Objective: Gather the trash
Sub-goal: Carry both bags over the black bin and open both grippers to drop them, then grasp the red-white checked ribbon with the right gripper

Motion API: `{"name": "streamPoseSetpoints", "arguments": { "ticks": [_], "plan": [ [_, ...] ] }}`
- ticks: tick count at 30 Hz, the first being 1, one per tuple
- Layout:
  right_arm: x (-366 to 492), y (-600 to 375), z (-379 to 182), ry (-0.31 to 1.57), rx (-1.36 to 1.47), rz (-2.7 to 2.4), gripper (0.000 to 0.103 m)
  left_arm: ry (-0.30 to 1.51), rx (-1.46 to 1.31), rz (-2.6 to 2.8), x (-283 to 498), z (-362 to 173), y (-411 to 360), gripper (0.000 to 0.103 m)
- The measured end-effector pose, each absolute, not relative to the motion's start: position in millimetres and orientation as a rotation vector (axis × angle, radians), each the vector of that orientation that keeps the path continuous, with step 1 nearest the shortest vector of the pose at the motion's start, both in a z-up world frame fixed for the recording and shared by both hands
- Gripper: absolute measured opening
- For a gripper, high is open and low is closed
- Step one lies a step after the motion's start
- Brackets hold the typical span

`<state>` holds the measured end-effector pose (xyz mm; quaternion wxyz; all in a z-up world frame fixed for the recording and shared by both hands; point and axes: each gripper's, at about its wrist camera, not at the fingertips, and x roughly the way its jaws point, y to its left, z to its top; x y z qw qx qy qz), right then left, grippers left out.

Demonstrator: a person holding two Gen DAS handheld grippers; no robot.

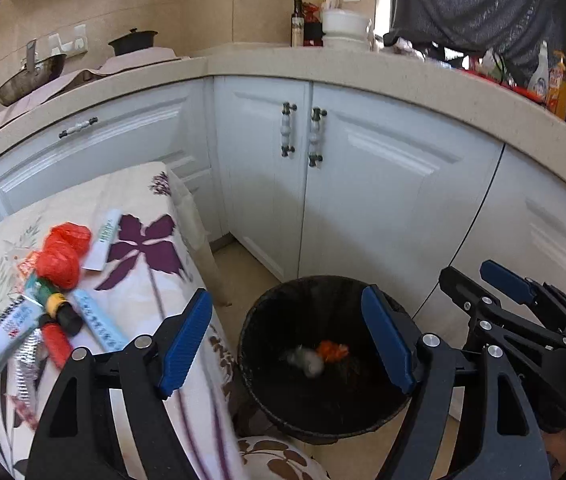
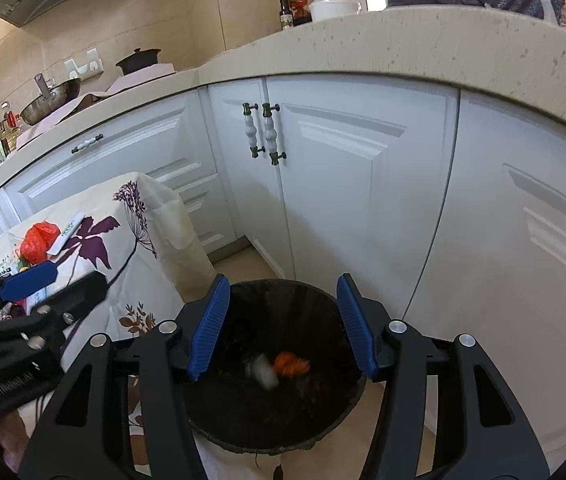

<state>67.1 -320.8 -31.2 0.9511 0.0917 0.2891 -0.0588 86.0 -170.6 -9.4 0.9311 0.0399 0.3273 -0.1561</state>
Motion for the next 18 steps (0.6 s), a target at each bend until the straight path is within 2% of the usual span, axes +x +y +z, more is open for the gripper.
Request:
{"name": "streamPoseSetpoints", "arguments": {
  "ticks": [15, 18],
  "plan": [
    [48, -217, -11, 0.555, 0.146, 0.070, 0.060, 0.588, 0.034, -0.112, 47, 20, -36, 0.079],
    [41, -187, -9, 0.556, 0.129, 0.121, 0.065, 0.589, 0.027, -0.048, 37, 17, -3, 0.079]
  ]
}}
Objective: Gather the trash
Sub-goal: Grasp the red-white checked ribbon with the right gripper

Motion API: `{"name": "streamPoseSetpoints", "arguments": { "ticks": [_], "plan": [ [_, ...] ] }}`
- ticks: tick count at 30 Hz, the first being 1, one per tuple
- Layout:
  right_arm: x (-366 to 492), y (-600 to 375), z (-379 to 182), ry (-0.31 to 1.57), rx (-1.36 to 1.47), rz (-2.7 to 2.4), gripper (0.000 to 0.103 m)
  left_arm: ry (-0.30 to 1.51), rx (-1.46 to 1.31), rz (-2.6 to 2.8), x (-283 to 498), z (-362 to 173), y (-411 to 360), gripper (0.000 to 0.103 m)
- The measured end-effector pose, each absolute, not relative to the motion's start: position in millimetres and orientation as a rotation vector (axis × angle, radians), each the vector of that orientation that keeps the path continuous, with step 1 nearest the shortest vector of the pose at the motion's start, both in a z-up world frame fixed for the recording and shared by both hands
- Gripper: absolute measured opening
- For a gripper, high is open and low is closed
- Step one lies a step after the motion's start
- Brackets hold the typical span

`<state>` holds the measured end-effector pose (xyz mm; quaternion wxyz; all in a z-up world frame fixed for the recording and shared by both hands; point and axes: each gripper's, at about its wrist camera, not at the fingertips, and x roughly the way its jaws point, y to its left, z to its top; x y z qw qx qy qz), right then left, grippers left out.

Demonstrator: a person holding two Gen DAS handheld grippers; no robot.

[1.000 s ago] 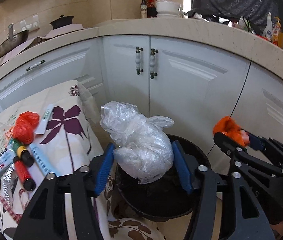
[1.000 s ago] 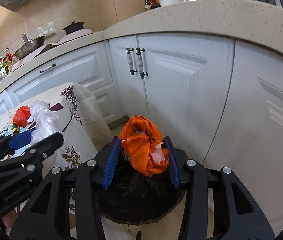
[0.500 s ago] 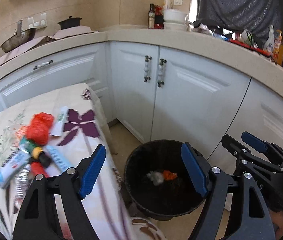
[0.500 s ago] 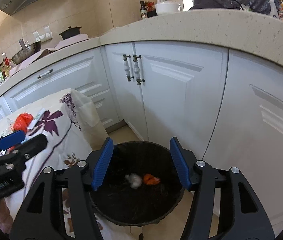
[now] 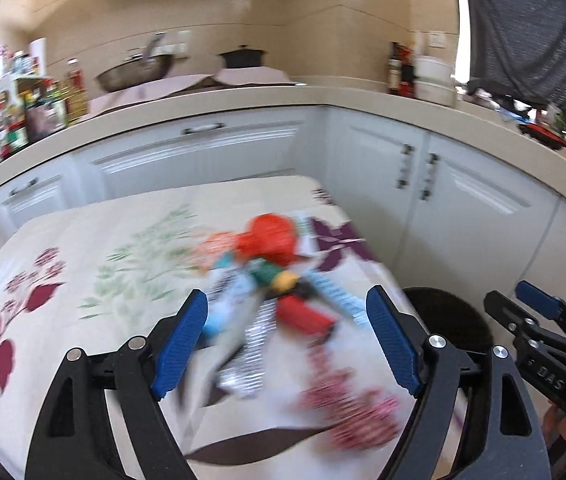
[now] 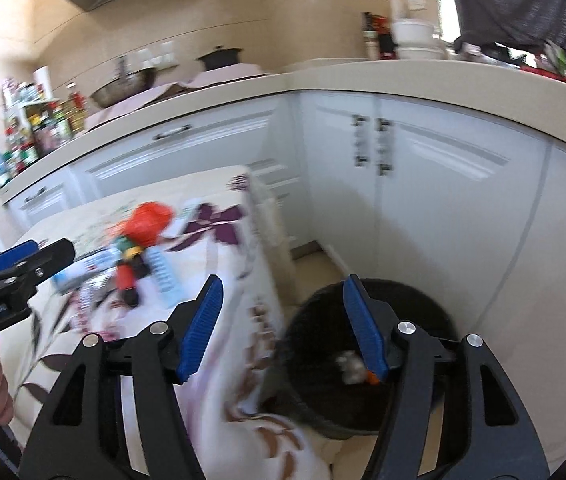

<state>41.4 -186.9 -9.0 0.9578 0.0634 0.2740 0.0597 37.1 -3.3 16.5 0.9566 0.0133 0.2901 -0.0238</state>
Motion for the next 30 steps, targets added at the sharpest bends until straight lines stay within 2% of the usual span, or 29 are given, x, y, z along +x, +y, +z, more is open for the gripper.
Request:
{"name": "streamPoseSetpoints", "arguments": {
  "ticks": [6, 10, 18, 21, 23, 25, 27, 30],
  "plan": [
    [28, -132, -10, 0.566, 0.080, 0.217, 0.068, 0.606, -0.008, 0.050, 18, 5, 50, 0.080],
    [22, -105, -14, 0.578, 0.060, 0.272, 0.074, 0.619, -0.031, 0.119, 2, -6, 81, 0.081],
    [23, -69, -35, 0.630, -0.006, 0.326, 0.072, 0.651, -0.062, 0.164, -9, -22, 107, 0.082],
    [26, -64, -41, 0.655, -0.026, 0.334, 0.056, 0.663, -0.060, 0.160, -9, -26, 108, 0.082],
    [27, -62, -45, 0.670, -0.032, 0.336, 0.050, 0.668, -0.062, 0.150, -8, -28, 107, 0.082],
    [27, -62, -49, 0.680, -0.040, 0.337, 0.037, 0.670, -0.056, 0.136, -7, -29, 103, 0.082],
    [27, -62, -49, 0.679, -0.044, 0.338, 0.030, 0.669, -0.048, 0.118, -6, -29, 98, 0.082],
    [28, -65, -49, 0.677, -0.041, 0.337, 0.027, 0.671, -0.036, 0.094, -4, -30, 89, 0.082]
  ]
}}
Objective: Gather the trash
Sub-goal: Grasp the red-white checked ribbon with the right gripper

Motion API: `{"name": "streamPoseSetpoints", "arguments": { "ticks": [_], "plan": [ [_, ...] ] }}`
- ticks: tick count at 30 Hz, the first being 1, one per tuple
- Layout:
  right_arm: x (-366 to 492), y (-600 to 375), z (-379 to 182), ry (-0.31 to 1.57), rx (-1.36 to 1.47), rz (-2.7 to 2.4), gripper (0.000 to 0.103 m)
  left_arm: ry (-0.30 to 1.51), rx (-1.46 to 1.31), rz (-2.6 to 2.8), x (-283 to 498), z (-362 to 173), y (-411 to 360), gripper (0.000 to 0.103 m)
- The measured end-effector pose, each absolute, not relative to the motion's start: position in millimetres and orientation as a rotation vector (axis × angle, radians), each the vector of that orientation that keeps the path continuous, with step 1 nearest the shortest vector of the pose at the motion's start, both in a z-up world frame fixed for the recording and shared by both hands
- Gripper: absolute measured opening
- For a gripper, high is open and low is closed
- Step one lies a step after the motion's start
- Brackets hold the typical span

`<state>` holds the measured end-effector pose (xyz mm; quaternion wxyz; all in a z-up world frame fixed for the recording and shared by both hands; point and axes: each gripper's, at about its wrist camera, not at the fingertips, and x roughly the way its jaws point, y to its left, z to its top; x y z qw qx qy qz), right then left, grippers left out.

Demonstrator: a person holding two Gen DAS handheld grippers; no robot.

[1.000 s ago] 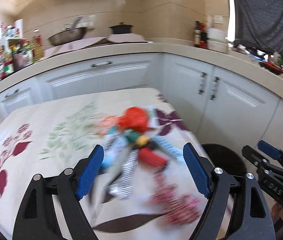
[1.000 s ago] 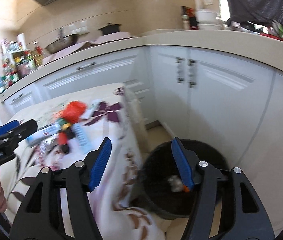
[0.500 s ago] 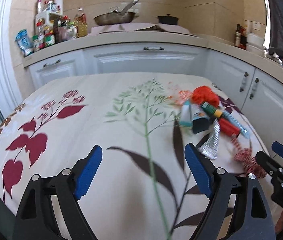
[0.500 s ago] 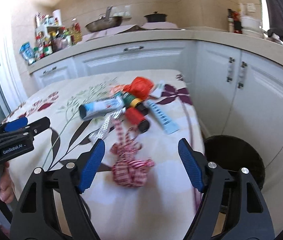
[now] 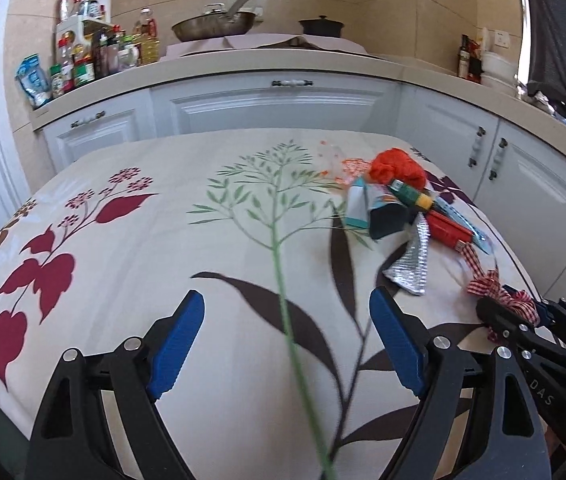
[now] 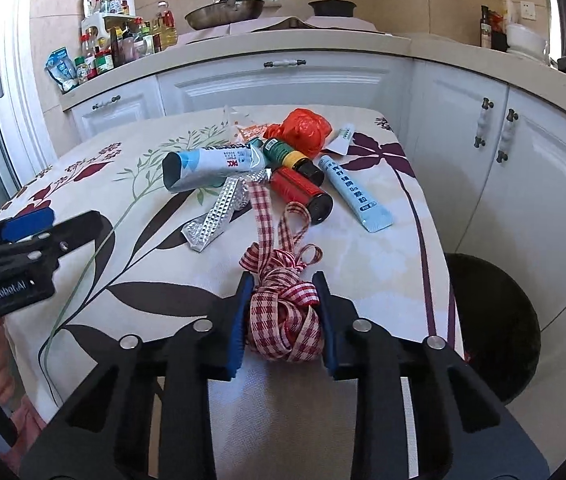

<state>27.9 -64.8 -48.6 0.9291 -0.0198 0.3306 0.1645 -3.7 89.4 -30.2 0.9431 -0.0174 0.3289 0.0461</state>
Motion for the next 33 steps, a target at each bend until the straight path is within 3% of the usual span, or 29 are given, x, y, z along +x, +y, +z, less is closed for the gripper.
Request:
{"name": "streamPoseSetpoints", "arguments": {
  "ticks": [23, 33],
  "plan": [
    [37, -127, -42, 0.647, 0.047, 0.261, 0.027, 0.728, 0.036, -0.017, 42, -37, 25, 0.082],
    [47, -151, -39, 0.643, 0.085, 0.239, 0.027, 0.725, -0.005, 0.049, 48, -29, 33, 0.082]
  ]
}}
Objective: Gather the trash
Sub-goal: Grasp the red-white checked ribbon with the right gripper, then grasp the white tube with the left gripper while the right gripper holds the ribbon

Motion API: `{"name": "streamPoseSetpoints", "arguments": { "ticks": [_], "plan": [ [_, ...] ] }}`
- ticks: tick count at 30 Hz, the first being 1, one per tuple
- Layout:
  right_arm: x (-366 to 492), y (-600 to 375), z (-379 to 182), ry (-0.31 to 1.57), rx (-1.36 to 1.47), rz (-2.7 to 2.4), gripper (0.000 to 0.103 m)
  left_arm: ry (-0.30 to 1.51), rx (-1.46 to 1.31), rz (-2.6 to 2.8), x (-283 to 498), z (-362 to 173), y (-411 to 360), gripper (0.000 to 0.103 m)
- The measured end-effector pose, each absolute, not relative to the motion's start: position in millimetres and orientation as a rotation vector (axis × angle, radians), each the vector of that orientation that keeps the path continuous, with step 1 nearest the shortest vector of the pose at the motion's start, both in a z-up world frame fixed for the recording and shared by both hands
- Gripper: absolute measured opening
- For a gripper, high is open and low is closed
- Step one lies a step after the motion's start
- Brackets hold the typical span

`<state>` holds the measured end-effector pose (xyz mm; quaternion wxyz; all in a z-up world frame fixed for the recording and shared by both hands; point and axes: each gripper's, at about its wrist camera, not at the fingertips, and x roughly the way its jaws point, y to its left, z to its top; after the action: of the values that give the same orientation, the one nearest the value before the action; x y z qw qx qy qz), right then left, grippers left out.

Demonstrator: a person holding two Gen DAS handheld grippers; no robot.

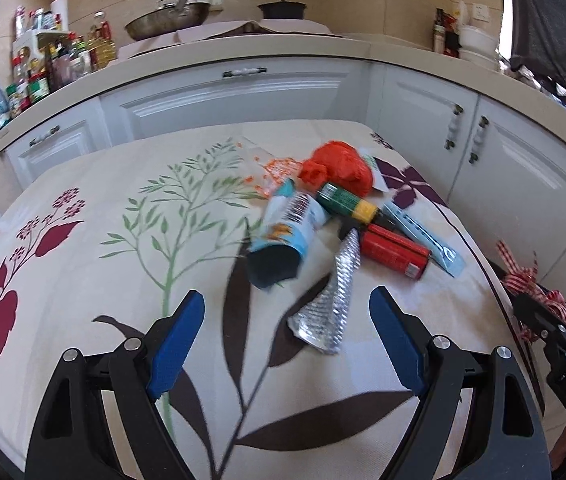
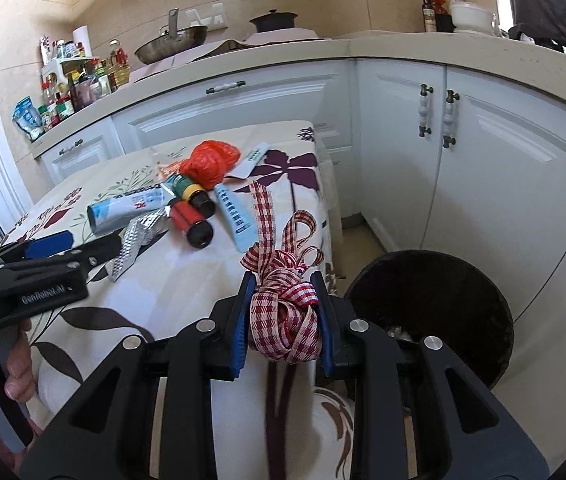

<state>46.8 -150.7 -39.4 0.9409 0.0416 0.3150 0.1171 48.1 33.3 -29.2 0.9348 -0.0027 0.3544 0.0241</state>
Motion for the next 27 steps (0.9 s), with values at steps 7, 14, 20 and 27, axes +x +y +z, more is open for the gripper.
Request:
{"name": "streamPoseSetpoints", "arguments": {
  "ticks": [7, 14, 20, 27],
  "plan": [
    [55, -159, -36, 0.639, 0.083, 0.217, 0.027, 0.701, -0.038, 0.087, 58, -24, 48, 0.082],
    [62, -163, -33, 0.638, 0.079, 0.198, 0.027, 0.679, -0.032, 0.058, 64, -17, 47, 0.067],
    [67, -163, -32, 0.641, 0.073, 0.193, 0.027, 0.703, -0.046, 0.023, 71, -21, 49, 0.038],
    [68, -162, -35, 0.651, 0.071, 0.191, 0.027, 0.706, -0.044, -0.005, 69, -25, 47, 0.017]
  ]
}}
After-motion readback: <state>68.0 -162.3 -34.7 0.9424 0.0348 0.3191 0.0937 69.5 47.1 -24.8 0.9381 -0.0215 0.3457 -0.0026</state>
